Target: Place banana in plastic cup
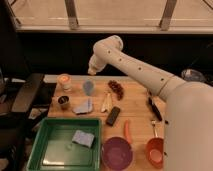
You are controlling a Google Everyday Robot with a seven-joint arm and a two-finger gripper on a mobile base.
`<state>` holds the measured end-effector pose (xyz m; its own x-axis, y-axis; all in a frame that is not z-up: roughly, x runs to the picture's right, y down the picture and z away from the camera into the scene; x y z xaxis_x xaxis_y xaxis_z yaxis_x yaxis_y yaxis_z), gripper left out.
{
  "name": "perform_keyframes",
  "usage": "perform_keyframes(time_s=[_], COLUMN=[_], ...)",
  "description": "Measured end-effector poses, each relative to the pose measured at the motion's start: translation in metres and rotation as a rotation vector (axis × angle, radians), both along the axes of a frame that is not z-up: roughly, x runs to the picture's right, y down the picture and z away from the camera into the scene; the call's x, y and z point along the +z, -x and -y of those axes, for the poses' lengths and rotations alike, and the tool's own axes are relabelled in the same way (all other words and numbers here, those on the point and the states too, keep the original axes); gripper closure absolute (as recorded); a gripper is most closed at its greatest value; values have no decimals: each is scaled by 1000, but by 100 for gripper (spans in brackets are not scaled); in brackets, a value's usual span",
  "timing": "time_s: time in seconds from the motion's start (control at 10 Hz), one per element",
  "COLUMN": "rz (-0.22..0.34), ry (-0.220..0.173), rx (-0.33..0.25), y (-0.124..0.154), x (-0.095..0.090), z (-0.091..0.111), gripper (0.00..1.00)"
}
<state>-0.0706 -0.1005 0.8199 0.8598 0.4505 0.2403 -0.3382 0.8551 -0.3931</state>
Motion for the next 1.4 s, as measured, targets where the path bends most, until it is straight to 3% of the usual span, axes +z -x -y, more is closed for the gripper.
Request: perform_keyframes(time_s=[1.0,1.2,1.4], rz=[-2,-61,-128], ry=[0,14,55], rx=[-1,42,123], y=[0,-9,-23], x=[0,1,7], z=[0,-3,-20], gripper=[98,98,98])
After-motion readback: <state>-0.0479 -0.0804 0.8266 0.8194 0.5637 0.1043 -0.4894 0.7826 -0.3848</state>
